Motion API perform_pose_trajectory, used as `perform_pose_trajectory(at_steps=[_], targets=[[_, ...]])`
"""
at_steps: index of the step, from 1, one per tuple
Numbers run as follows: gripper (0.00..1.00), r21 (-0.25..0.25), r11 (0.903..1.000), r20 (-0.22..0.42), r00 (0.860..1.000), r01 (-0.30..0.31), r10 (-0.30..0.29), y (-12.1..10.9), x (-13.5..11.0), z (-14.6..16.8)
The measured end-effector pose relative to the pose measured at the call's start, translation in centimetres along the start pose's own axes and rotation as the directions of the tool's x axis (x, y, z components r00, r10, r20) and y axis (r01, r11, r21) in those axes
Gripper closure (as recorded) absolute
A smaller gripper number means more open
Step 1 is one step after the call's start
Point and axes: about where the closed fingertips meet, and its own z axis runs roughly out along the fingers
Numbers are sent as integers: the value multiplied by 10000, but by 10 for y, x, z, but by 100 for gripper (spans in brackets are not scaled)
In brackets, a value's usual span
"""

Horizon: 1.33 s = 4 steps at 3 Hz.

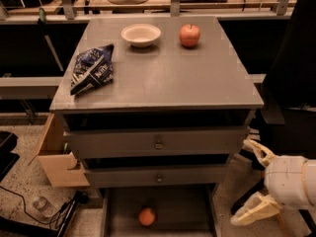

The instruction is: Pick orange from bottom drawer and place on counter

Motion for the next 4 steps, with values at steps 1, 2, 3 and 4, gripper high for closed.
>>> perform_pose_trajectory(at_steps=[1, 2, 3, 4], targets=[[0, -124, 9996, -42, 9997, -239, 239, 29, 49, 53], [0, -516, 9985, -221, 9996, -197, 185, 59, 90, 99], [0, -970, 9943, -162, 9989, -451, 438, 84, 122, 140], [0, -1023, 9940, -88, 9992, -391, 384, 83, 121, 154]])
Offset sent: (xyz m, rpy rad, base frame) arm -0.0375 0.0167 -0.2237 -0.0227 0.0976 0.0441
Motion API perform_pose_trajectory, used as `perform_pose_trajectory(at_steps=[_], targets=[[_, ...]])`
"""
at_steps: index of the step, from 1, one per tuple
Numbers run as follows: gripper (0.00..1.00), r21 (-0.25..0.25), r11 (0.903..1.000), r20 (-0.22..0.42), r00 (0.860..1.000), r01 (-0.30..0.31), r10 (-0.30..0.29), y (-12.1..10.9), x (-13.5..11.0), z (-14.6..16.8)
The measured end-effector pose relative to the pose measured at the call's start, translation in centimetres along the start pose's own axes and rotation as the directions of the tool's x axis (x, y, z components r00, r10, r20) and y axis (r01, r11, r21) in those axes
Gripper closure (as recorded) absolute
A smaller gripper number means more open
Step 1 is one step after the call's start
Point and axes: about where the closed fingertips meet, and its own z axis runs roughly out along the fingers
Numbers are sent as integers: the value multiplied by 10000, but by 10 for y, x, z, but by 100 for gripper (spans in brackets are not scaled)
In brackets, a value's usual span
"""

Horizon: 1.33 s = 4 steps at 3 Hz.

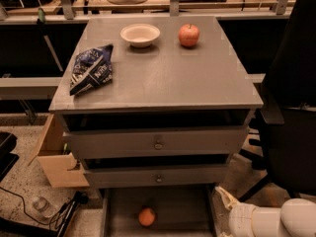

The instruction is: Pick orange from bottom drawer and place on counter

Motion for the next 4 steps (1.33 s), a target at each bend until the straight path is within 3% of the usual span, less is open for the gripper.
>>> perform_pose_trajectory(at_steps=[1, 2, 3, 4], targets=[[0, -174, 9998, 161, 9998, 91, -88, -2, 6, 43], [0, -304, 9972, 408, 9969, 684, -672, -9, 22, 120], [0, -471, 9928, 757, 9915, 1099, -1062, -11, 44, 181], [0, -762, 9906, 1232, 9869, 1138, -1039, -8, 76, 236]])
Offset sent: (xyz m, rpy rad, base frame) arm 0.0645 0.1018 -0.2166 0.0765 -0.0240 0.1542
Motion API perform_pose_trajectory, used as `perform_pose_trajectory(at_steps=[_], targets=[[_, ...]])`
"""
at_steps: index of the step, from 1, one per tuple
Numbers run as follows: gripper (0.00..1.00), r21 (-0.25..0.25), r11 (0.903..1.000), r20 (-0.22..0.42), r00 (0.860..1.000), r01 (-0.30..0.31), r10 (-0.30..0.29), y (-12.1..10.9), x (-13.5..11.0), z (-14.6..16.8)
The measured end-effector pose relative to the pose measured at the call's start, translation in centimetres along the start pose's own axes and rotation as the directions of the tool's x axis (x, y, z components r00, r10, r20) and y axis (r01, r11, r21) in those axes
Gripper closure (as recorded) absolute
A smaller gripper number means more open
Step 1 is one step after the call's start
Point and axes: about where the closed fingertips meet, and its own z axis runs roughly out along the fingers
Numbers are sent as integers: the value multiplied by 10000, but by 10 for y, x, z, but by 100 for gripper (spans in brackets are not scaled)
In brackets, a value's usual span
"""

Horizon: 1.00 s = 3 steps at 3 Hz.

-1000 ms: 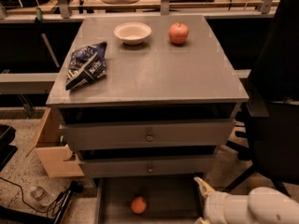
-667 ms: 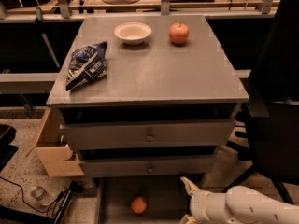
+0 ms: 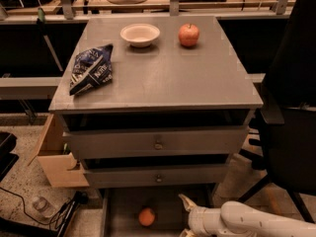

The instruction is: Pick orange from bottom drawer and place on counter

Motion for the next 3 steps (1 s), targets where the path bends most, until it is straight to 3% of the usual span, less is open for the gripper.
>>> perform_pose_trajectory(at_steps=[1, 2, 3], targets=[[0, -193, 9982, 506, 9970, -570, 579, 8, 42, 45], [0, -194, 9982, 507, 9970, -569, 579, 8, 42, 45], [0, -374, 9986, 1324, 9903, -373, 419, 1, 29, 58]])
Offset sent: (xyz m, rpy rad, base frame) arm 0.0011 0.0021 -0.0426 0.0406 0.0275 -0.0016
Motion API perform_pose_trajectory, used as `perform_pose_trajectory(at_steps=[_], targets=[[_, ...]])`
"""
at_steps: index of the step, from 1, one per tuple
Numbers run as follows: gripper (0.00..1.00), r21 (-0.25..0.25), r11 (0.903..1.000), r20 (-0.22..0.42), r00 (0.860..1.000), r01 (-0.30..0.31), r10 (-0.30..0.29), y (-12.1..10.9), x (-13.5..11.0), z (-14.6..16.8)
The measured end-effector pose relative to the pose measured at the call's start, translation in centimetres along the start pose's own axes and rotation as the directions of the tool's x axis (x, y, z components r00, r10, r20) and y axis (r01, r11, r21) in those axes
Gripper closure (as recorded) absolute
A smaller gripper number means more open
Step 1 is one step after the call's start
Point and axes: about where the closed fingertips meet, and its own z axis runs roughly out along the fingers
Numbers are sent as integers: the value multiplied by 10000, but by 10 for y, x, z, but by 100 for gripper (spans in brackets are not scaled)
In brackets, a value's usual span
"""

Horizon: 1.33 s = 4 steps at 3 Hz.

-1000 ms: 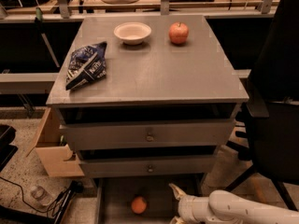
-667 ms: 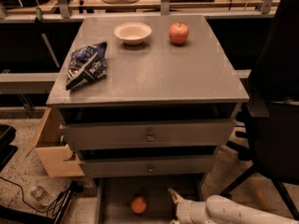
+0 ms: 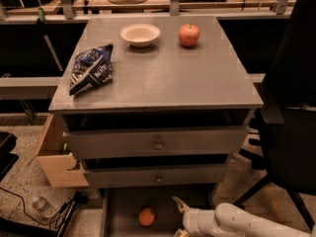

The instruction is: Pick orange from bottom drawer and place on counter

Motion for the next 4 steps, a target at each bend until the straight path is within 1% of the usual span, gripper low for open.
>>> perform_pose_trajectory(at_steps=[1, 2, 3, 4], targets=[[0, -378, 9992, 1352, 9908, 115, -63, -11, -15, 31], [0, -597, 9980, 1777, 9841, 194, -85, -21, -25, 56], [0, -586, 9980, 1399, 9901, 230, -146, -29, -22, 81], [0, -294, 9989, 990, 9946, 357, -326, -40, -12, 103]])
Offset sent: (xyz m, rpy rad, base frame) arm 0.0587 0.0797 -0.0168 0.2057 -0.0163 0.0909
